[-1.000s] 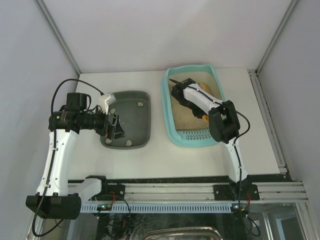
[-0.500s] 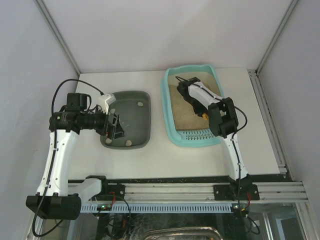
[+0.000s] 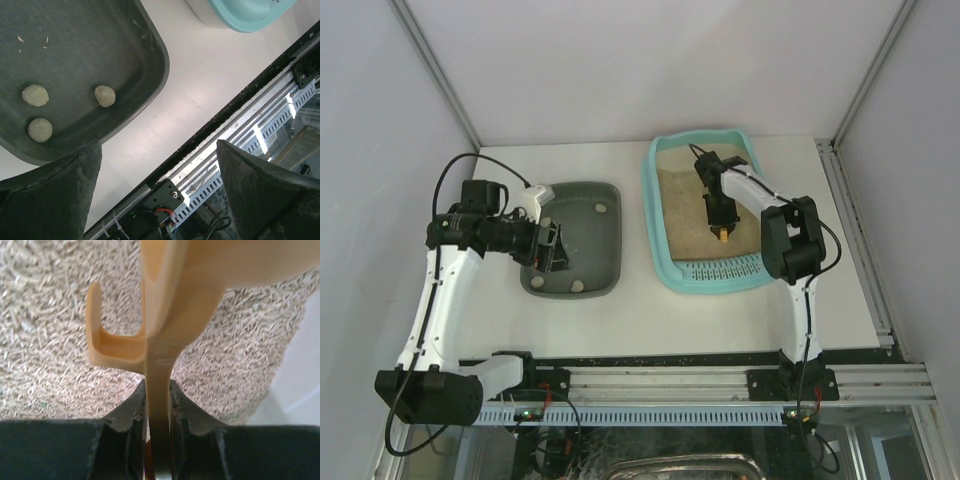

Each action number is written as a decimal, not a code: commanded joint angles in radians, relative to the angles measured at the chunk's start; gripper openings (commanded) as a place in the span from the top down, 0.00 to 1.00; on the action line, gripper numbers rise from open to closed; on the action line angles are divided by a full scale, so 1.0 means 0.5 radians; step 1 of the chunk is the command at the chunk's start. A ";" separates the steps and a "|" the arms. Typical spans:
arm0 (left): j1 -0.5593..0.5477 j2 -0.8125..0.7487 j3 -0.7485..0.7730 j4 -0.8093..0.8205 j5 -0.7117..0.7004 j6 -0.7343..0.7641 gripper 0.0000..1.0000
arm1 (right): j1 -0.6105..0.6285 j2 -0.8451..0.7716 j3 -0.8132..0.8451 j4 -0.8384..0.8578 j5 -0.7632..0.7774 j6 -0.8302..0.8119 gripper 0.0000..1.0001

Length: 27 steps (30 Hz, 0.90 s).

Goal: Clean the litter box

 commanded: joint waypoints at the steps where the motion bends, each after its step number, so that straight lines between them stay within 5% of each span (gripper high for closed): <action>1: 0.006 0.005 0.001 0.028 -0.031 -0.027 0.00 | -0.122 -0.062 -0.070 0.210 -0.272 -0.079 1.00; 27: 0.006 0.021 -0.001 0.049 -0.113 -0.055 0.00 | -0.025 0.024 -0.182 0.353 -0.901 -0.141 1.00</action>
